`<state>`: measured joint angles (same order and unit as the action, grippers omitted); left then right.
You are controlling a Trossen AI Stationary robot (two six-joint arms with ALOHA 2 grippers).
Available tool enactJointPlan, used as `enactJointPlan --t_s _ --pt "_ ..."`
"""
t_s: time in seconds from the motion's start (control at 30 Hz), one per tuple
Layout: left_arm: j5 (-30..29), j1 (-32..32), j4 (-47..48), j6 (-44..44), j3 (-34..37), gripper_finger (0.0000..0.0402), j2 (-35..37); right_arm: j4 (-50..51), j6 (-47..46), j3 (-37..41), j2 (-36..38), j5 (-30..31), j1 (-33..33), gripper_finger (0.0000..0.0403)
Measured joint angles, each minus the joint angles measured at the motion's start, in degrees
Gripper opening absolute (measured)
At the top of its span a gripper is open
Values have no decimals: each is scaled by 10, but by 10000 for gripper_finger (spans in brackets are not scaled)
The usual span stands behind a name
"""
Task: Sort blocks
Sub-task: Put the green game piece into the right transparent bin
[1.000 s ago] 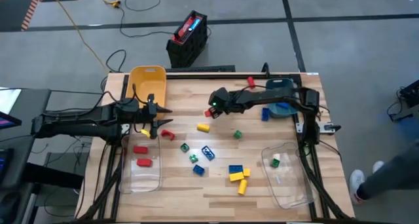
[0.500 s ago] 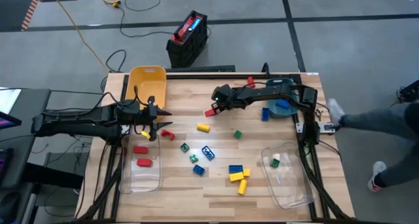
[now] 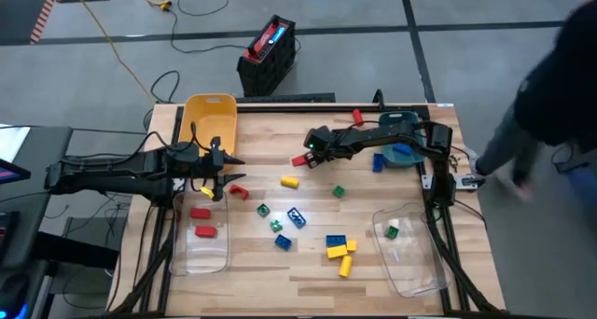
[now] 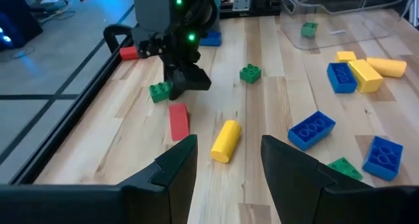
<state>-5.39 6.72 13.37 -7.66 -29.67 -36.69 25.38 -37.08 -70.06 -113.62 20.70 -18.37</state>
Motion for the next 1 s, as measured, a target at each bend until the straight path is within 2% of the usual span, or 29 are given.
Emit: enactJointPlan --t_s 0.17,0.37,0.47,0.53,0.63,0.77,0.9,1.0 --pt "0 0 0 -7 0 163 0 33 36 -10 4 -27 4 110" --pt "0 0 -9 -11 0 163 0 223 70 -92 57 -43 34 109" --pt "-2 0 -9 -12 0 163 0 336 67 -132 103 -50 83 109" --pt "-9 0 -9 -16 0 163 0 410 46 -152 134 -81 123 109" --pt "-14 0 -9 -15 0 163 0 514 -33 -171 188 -150 190 110" --pt "-15 0 -15 -15 0 163 0 646 -196 -170 244 -178 307 116" --pt "-15 0 -33 -10 0 163 -1 630 -358 -167 299 -180 440 116" --pt "-15 0 -44 -8 0 163 -1 644 -499 -168 306 -182 522 116"
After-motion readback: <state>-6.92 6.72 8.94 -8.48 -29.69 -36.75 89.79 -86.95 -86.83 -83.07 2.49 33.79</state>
